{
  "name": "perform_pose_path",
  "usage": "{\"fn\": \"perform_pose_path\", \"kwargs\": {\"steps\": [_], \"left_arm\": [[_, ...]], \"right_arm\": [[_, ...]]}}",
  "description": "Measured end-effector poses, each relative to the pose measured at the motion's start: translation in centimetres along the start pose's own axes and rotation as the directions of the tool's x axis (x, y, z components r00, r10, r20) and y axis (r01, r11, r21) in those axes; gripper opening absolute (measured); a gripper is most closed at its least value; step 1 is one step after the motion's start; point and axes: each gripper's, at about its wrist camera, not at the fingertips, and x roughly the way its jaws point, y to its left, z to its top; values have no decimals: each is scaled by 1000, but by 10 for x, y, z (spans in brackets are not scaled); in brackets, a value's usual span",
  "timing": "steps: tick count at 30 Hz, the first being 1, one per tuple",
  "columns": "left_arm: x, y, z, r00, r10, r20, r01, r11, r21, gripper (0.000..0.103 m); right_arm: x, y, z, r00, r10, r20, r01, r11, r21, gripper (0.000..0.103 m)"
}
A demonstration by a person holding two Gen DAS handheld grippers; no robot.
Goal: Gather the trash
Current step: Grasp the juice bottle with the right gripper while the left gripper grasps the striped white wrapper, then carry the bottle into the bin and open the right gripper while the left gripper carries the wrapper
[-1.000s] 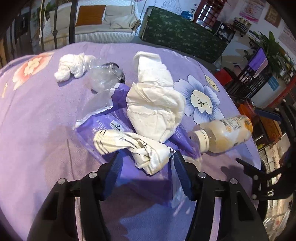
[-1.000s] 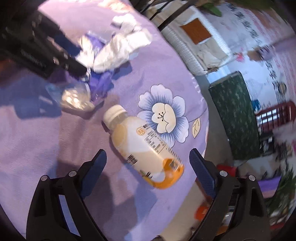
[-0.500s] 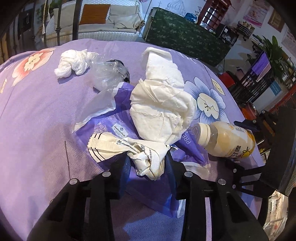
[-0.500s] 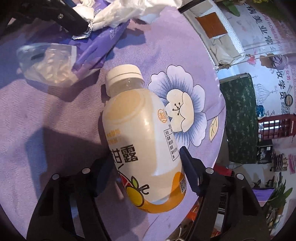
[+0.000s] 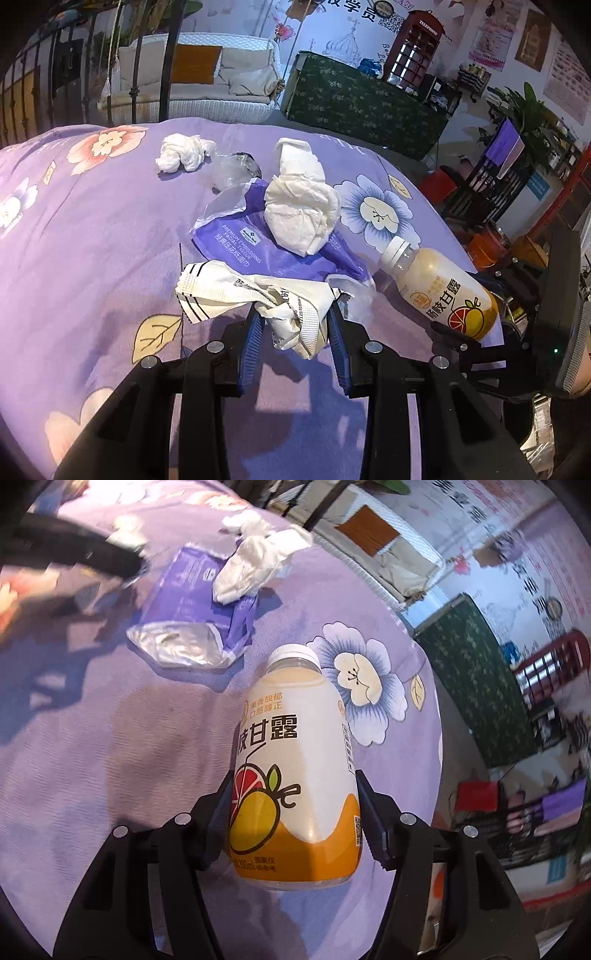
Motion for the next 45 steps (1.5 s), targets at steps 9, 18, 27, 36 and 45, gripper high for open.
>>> {"fn": "perform_pose_path", "kwargs": {"steps": [9,18,27,36,45], "left_arm": [[-25,-29,-25,999,-37,27,36,999,36,34],[-41,-62,-45,995,-81,51,76,993,96,34],[-49,-108,-66,985,-167,52,153,966,208,34],[-50,-148,-82,970,-240,29,221,927,303,34],[-44,-184,-100,958,-288,-8,266,874,406,34]], "right_arm": [[-39,2,-28,995,7,104,-35,962,269,62],[-75,-2,-70,980,-11,198,-95,848,522,62],[-102,-9,-128,977,-87,195,-74,721,689,62],[-121,-20,-182,978,-155,143,-15,625,780,62],[-112,-39,-235,986,-162,41,46,499,865,62]]}}
